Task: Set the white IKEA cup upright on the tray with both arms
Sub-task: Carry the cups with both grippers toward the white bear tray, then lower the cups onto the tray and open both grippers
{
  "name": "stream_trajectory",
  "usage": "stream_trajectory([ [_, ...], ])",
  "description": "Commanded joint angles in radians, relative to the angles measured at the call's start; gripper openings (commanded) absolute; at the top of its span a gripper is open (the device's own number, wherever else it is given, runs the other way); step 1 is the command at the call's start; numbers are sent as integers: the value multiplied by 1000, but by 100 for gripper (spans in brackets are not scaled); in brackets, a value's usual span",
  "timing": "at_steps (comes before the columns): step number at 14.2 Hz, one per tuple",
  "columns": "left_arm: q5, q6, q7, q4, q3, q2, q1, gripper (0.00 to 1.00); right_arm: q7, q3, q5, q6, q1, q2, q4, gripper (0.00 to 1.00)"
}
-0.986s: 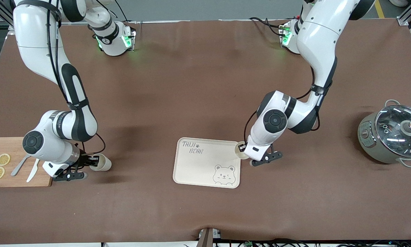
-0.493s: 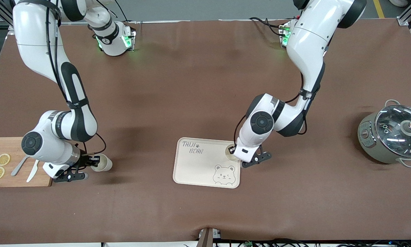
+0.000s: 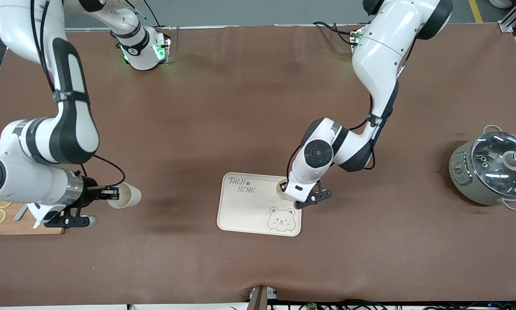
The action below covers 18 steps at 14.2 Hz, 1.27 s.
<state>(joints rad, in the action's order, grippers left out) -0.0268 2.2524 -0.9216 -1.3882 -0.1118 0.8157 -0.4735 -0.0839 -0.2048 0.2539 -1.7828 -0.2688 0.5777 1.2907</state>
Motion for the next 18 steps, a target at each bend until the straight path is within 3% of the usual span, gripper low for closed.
stream_trajectory([
  [1, -22, -25, -17, 29, 11, 10, -19, 0, -233, -7, 8, 0, -127, 19, -37, 0],
  [2, -21, -25, -16, 28, 11, 5, -17, 17, -290, -8, 7, -7, -166, 25, -45, 0],
  [3, -24, -27, -16, 28, 11, 2, -17, 99, -333, -8, 5, -32, -209, 30, -48, 0],
  [7, -11, -134, -48, 31, 11, -23, -16, 100, -503, -8, 2, -185, -320, 74, -47, 0],
  [13, -8, -316, -40, 34, 3, -99, 13, 100, -606, -10, -5, -354, -374, 168, -44, 0],
  [18, -24, -375, 244, 28, 9, -239, 137, 100, -609, -10, -38, -406, -388, 221, -41, 0],
])
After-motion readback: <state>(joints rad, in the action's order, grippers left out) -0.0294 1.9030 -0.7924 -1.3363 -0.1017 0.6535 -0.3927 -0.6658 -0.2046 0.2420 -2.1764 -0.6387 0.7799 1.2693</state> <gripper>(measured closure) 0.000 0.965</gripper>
